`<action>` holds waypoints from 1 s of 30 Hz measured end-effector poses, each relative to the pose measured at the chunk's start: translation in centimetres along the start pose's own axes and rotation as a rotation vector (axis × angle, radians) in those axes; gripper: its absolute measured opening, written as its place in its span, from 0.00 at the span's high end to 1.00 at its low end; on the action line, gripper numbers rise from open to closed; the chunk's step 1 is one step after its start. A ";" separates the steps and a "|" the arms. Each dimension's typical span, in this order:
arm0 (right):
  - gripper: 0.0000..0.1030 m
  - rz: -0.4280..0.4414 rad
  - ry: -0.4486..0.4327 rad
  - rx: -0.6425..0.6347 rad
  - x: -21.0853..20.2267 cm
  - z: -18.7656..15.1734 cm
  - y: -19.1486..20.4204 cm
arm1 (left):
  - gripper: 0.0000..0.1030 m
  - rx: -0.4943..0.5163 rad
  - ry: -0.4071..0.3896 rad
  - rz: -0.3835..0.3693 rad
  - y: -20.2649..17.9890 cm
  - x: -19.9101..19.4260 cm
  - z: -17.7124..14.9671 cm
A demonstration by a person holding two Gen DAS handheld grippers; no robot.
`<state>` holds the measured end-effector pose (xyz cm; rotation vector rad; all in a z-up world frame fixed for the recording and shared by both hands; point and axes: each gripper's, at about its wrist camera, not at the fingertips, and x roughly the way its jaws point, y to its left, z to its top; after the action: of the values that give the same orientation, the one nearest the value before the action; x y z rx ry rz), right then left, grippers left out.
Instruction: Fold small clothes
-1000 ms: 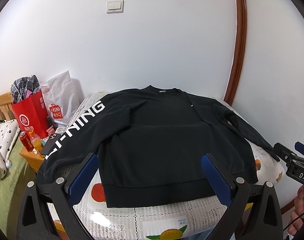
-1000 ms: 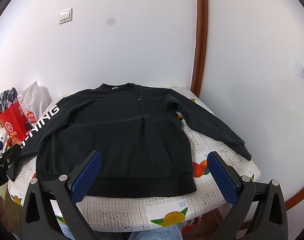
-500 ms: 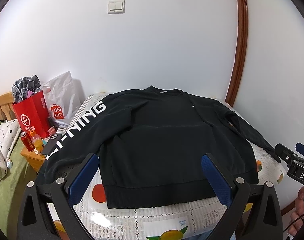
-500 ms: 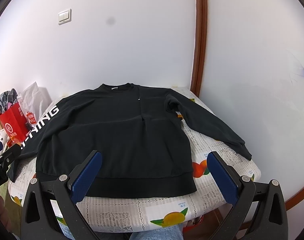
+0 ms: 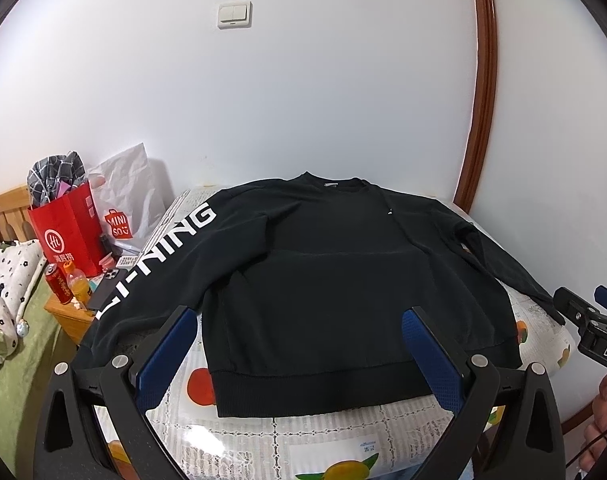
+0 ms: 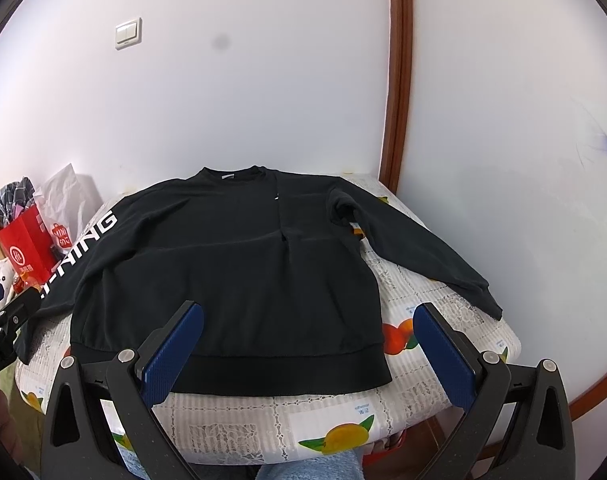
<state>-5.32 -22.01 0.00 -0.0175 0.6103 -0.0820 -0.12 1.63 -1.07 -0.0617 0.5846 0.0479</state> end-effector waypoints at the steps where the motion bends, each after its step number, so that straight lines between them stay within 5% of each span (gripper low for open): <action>1: 0.00 -0.001 0.001 0.000 0.0 0.0 0.0 | 0.00 -0.001 0.001 0.001 0.0 0.0 0.0; 21: 0.00 0.000 0.004 0.003 1.2 0.1 0.2 | 0.00 -0.014 0.025 -0.027 0.6 1.3 -0.1; 30: 0.00 0.000 0.052 -0.022 5.1 0.0 1.6 | 0.00 -0.086 0.095 -0.014 4.4 5.2 -0.5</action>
<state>-1.01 -20.88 -2.96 -0.0364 0.6630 -0.0759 3.68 6.16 -4.52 -0.1521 0.6770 0.0563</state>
